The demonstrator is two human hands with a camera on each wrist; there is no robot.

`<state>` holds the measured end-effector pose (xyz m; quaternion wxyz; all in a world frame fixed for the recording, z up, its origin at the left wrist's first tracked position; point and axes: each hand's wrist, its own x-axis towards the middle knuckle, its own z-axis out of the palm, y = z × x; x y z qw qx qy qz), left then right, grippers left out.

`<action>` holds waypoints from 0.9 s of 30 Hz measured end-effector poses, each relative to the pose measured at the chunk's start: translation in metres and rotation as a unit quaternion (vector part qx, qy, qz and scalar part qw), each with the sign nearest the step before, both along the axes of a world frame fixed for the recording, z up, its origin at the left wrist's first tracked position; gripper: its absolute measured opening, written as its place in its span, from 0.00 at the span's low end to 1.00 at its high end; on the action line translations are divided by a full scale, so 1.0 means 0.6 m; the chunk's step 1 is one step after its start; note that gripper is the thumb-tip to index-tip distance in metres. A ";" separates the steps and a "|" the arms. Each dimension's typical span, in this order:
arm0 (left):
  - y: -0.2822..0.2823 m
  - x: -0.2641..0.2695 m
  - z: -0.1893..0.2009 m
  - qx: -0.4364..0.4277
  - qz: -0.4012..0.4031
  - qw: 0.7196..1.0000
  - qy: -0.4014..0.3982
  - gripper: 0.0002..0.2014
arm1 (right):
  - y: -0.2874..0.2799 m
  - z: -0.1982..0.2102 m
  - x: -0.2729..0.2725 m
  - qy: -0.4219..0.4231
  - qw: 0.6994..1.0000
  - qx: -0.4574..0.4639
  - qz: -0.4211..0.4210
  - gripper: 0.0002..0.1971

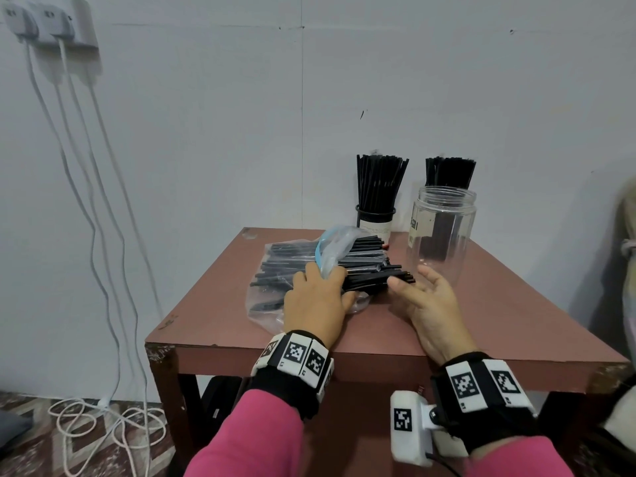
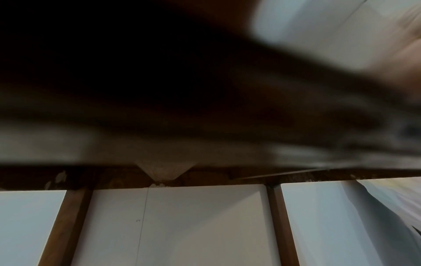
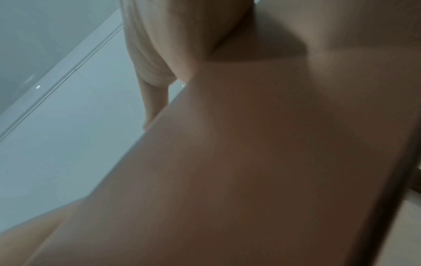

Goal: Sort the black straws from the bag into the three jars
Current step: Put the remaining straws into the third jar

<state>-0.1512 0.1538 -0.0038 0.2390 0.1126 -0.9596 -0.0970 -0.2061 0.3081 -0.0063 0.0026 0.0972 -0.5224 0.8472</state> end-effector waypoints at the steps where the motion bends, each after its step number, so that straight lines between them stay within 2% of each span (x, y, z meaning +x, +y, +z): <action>1: 0.000 -0.001 0.000 -0.001 0.001 1.000 0.001 0.19 | 0.000 -0.001 -0.003 -0.009 1.000 0.018 0.005 0.28; 4: -0.001 0.000 0.000 -0.001 0.004 1.000 0.008 0.19 | -0.007 -0.002 -0.003 -0.005 0.997 0.069 0.040 0.14; 6: -0.001 0.001 -0.002 0.007 -0.007 1.000 0.027 0.18 | -0.010 -0.001 -0.001 -0.003 0.996 0.075 0.046 0.09; 12: -0.002 0.001 -0.005 -0.002 -0.041 0.997 0.062 0.17 | -0.020 0.002 0.001 0.019 0.995 0.086 0.037 0.07; 15: 0.000 0.004 -0.005 -0.004 -0.036 0.997 0.062 0.17 | -0.024 0.002 0.008 0.043 0.998 0.036 0.018 0.08; 18: 0.001 0.005 -0.003 -0.003 -0.015 0.999 0.032 0.20 | -0.020 0.000 0.010 0.069 0.997 0.025 -0.023 0.08; 21: -0.001 0.005 -0.001 -0.016 -0.001 1.000 0.005 0.21 | -0.014 -0.003 0.008 0.052 0.998 0.018 -0.041 0.07; 24: 0.000 0.003 -0.004 -0.010 -0.011 1.000 0.024 0.19 | -0.012 0.001 0.005 0.032 0.998 0.034 -0.030 0.06; 27: 0.002 0.001 -0.004 -0.009 -0.024 0.998 0.051 0.18 | -0.020 0.017 0.004 -0.027 0.998 -0.044 0.019 0.04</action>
